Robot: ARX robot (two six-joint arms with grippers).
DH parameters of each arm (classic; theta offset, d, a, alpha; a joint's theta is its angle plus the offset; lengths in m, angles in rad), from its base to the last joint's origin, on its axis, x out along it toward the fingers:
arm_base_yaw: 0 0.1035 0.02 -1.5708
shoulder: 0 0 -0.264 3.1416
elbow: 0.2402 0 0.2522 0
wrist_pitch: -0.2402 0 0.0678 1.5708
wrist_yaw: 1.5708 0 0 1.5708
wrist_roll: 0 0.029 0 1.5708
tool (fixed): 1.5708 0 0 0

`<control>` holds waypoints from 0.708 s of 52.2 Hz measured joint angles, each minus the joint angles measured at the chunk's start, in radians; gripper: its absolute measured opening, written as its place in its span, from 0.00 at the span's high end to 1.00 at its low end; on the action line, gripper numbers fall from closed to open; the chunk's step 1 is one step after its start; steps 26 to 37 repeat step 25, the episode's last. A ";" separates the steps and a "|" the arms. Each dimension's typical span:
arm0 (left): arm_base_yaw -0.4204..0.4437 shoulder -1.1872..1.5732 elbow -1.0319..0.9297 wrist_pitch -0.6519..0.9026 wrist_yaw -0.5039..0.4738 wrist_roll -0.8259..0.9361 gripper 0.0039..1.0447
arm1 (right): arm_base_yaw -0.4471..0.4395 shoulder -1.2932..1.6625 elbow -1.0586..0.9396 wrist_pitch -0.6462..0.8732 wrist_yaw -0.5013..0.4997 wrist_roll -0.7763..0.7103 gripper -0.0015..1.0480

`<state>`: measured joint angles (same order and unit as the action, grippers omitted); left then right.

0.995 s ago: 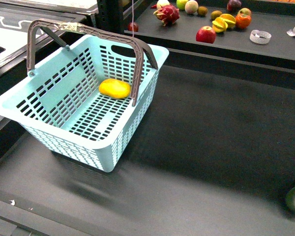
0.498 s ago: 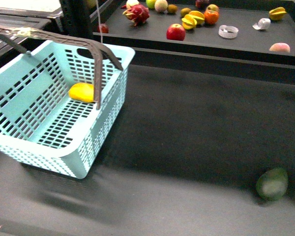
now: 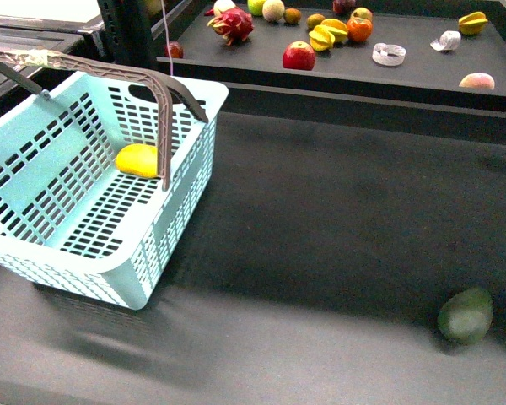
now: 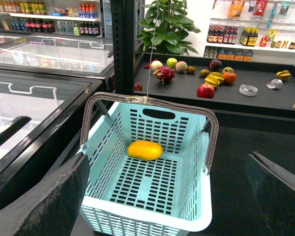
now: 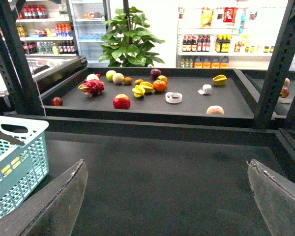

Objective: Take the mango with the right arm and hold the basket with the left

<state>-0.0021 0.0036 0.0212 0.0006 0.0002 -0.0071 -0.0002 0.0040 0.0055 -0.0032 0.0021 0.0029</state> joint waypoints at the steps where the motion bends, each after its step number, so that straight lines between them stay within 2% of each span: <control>1: 0.000 0.000 0.000 0.000 0.000 0.000 0.05 | 0.000 0.000 0.000 0.000 0.000 0.000 0.08; 37: 0.000 0.000 0.000 0.000 0.000 0.000 0.05 | 0.000 0.000 0.000 0.000 -0.001 0.000 0.08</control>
